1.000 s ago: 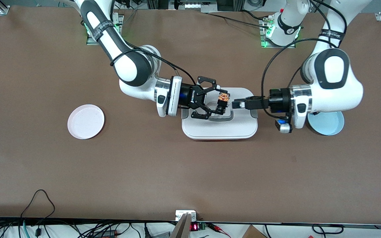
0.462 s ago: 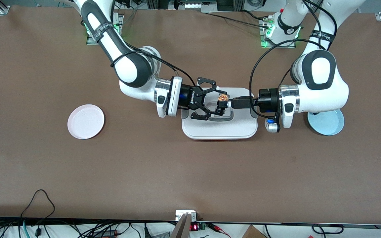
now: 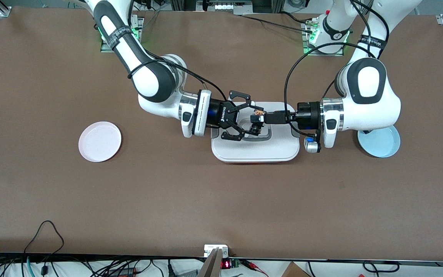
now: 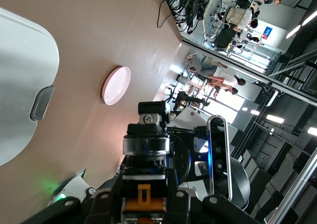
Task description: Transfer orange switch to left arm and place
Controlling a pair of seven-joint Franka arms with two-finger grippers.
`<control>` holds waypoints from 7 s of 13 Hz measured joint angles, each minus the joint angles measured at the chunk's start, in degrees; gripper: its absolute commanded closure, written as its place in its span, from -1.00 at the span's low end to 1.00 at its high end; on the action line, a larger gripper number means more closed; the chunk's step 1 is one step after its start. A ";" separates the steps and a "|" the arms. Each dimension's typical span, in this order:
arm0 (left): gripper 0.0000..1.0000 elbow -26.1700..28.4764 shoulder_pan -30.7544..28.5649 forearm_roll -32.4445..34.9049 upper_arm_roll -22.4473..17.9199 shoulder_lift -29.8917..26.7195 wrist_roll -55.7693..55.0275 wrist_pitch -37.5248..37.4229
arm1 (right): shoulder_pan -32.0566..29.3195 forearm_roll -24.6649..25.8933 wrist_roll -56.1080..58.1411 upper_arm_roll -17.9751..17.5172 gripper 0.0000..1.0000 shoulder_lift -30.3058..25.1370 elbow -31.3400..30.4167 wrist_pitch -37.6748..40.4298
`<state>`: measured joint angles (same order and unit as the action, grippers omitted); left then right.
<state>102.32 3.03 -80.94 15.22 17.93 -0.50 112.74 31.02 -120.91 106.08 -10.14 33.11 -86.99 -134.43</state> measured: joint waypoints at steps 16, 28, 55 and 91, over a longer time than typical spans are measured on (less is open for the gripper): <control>0.54 -6.76 -6.89 26.76 -0.92 -0.56 0.64 -13.72 | -10.75 13.85 -7.14 0.82 -1.00 0.03 -0.20 10.66; 0.54 -10.37 -14.89 78.02 -1.10 -0.58 42.89 -23.69 | -43.28 66.91 -32.52 1.20 -1.00 -11.77 0.19 51.47; -1.00 20.63 -38.02 88.79 -1.27 7.71 99.35 34.35 | -30.82 123.51 -95.09 4.11 -1.00 -30.25 -13.63 30.78; -1.00 1.09 -4.17 84.00 -11.79 -23.02 -7.93 -15.18 | -30.04 121.36 -107.40 5.10 -1.00 -29.87 -8.01 40.69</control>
<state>103.41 -1.14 3.06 3.43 -5.09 -8.43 97.56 0.98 0.45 -1.31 -5.04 3.25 -95.01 -93.74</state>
